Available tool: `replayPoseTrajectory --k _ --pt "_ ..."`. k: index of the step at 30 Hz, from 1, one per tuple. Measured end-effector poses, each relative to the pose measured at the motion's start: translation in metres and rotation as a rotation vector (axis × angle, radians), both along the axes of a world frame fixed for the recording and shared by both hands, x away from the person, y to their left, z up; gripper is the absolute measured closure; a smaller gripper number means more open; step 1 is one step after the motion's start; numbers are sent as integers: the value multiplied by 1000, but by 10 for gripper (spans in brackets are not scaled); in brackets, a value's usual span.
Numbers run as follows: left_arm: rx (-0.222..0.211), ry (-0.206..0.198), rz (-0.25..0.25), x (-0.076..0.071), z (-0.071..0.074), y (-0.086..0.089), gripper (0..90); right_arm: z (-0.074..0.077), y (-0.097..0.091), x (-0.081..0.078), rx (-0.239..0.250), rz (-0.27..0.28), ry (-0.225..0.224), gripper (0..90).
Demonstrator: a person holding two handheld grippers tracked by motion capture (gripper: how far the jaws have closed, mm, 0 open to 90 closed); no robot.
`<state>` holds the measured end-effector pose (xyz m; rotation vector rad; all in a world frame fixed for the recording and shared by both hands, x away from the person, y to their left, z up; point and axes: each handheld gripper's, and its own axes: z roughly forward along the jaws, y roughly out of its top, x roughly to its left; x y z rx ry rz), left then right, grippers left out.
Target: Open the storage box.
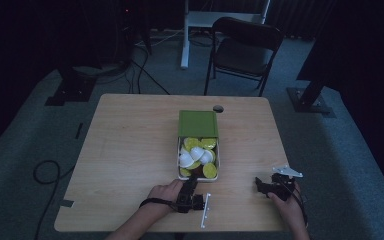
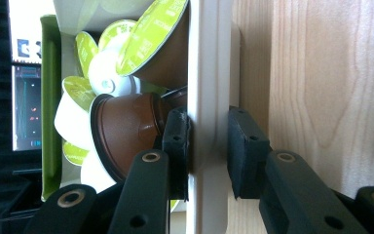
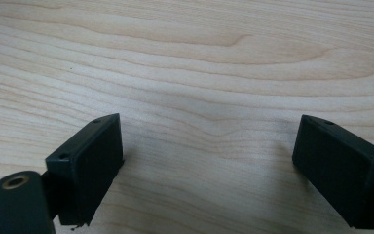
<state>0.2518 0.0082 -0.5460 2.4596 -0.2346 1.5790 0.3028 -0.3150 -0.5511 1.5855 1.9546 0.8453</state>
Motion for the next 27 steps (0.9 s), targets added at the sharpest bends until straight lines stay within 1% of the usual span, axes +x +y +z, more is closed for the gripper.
replayPoseTrajectory --k 5,10,13,15,21,26,27 --pt "1 9 -1 -4 1 1 726 0 0 0 0 0 0 107" --pt "4 7 -2 -7 1 0 726 0 0 0 0 0 0 107" --pt "-6 11 -8 -9 1 1 725 0 0 0 0 0 0 107" --pt "-4 13 -8 -10 1 1 726 0 0 0 0 0 0 107" --pt "2 5 -14 -16 1 0 725 0 0 0 0 0 0 107" --pt "-3 3 -20 -17 0 1 722 0 0 0 0 0 0 107" --pt "-5 8 -24 -17 0 1 720 0 0 0 0 0 0 107"
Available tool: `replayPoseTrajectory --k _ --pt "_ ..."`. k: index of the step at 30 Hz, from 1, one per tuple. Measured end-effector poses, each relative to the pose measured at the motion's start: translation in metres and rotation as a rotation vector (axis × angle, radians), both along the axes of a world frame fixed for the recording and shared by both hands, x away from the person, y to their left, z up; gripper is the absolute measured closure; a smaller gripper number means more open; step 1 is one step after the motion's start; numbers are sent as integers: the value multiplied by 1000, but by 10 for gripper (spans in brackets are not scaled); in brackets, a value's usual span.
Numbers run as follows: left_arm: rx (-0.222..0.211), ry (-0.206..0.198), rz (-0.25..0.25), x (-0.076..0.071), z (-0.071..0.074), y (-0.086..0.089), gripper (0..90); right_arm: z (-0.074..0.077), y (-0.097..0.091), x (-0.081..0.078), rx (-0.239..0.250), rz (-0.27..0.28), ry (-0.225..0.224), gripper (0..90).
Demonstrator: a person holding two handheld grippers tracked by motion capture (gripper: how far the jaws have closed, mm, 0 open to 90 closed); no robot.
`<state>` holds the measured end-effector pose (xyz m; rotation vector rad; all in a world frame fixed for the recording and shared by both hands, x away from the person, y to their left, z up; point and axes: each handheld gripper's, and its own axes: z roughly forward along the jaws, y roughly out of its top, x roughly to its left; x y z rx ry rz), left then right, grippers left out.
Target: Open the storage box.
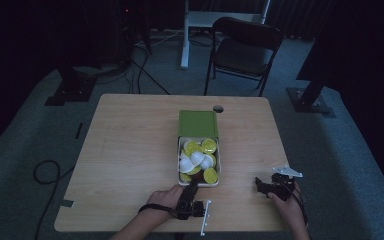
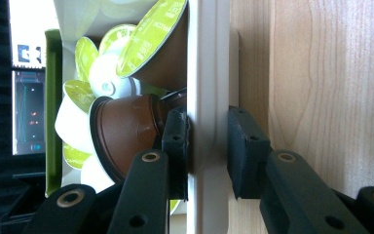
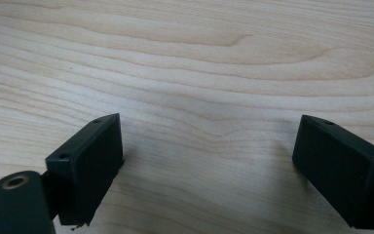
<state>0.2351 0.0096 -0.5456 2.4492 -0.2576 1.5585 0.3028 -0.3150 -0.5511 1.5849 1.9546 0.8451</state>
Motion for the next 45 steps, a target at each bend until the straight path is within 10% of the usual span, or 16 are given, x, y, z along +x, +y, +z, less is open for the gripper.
replayPoseTrajectory --k 10,23,34,45 --pt "-63 104 -36 -5 11 7 630 0 0 0 0 0 0 107" --pt "-172 138 -96 -13 48 8 630 0 0 0 0 0 0 107" --pt "-330 218 -69 -3 88 17 580 0 0 0 1 0 0 107" --pt "-425 282 -24 12 98 35 580 0 0 0 1 0 0 107"
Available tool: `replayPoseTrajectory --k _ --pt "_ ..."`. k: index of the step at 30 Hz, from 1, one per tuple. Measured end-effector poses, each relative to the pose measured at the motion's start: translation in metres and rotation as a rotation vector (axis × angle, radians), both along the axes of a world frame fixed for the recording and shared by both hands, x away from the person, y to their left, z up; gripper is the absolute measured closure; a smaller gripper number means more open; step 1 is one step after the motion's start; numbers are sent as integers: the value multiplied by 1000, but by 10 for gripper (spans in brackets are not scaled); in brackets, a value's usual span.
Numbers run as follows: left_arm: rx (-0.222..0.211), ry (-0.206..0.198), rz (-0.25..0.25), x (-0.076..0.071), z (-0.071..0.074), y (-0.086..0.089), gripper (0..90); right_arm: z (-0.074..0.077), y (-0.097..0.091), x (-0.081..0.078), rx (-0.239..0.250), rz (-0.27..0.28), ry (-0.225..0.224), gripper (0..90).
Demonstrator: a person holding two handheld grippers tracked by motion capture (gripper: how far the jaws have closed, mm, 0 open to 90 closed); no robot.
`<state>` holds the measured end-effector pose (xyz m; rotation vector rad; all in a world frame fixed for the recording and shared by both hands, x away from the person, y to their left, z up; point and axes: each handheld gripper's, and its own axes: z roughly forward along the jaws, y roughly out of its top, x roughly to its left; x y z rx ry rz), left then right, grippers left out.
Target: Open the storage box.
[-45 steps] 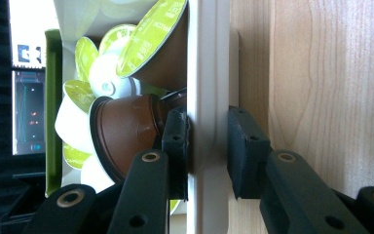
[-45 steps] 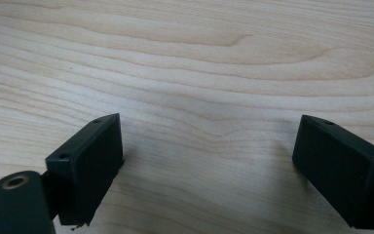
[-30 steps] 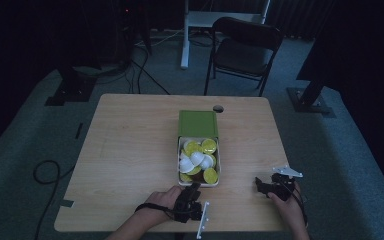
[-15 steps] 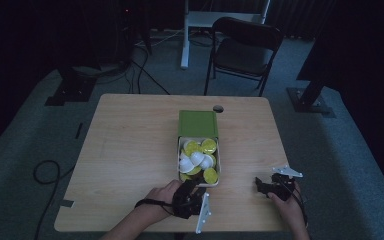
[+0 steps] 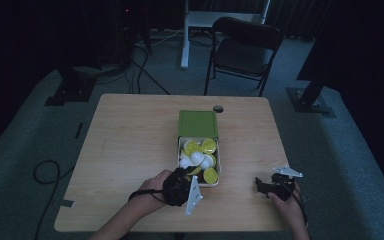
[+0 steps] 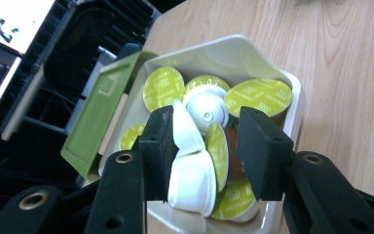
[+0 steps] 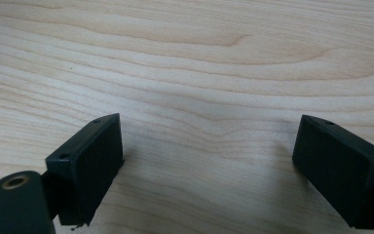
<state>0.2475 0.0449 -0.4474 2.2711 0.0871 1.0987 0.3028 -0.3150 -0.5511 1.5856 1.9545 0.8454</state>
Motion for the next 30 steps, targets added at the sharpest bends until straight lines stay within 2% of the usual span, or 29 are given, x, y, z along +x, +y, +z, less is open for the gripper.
replayPoseTrajectory --k 5,9,16,25,30 --pt "-60 53 15 6 7 12 580 0 0 0 0 0 0 107" --pt "-79 49 32 9 12 21 580 0 0 0 0 0 0 107" --pt "-128 98 49 14 17 37 580 0 0 0 0 0 0 107" --pt "-174 114 87 21 22 58 580 0 0 0 0 0 0 107" --pt "-188 122 112 25 19 68 580 0 0 0 0 0 0 107"
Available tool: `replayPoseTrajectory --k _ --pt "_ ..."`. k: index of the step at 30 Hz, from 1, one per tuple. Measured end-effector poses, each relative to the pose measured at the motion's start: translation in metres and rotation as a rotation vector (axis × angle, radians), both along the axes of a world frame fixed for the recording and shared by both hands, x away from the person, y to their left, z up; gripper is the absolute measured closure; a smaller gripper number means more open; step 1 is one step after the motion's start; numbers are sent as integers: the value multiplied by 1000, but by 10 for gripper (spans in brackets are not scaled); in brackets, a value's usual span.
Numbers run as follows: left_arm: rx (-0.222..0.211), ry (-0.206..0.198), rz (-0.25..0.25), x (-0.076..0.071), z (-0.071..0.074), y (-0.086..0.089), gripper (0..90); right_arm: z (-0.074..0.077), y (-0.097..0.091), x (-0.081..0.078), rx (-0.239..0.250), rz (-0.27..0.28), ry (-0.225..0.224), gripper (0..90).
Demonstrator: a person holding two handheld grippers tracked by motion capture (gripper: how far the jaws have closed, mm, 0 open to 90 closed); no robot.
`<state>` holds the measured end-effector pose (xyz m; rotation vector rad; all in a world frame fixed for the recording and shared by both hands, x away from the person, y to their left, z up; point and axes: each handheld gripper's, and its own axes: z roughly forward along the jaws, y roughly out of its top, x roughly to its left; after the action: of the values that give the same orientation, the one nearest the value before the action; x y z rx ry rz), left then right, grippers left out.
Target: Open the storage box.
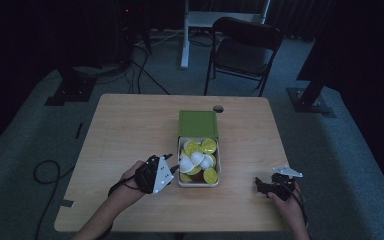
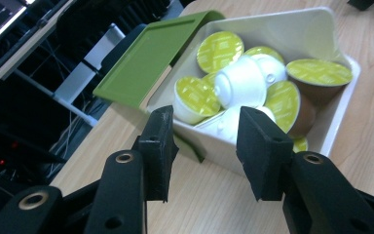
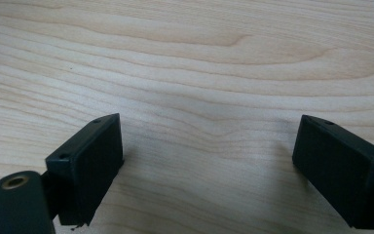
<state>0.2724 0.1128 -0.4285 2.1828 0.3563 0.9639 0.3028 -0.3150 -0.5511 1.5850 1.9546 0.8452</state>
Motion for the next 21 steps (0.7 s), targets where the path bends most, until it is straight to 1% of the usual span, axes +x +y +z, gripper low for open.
replayPoseTrajectory --k 1,2,6,10,14,15,17,19,21 --pt "-2 6 3 1 -1 2 580 0 0 0 0 0 0 107" --pt "0 0 10 1 -2 4 580 0 0 0 0 0 0 107" --pt "-16 19 28 3 -3 14 580 0 0 0 0 0 0 107" --pt "-49 36 30 4 -4 25 580 0 0 0 0 0 0 107" --pt "-76 53 44 6 -7 35 580 0 0 0 0 0 0 107" --pt "-88 65 47 6 -9 39 579 0 0 0 0 0 0 107" --pt "-98 78 52 8 -12 43 579 0 0 0 0 0 0 107" --pt "-113 102 59 9 -15 48 526 0 0 0 0 0 0 107" --pt "-118 116 66 11 -19 52 526 0 0 0 0 0 0 107"
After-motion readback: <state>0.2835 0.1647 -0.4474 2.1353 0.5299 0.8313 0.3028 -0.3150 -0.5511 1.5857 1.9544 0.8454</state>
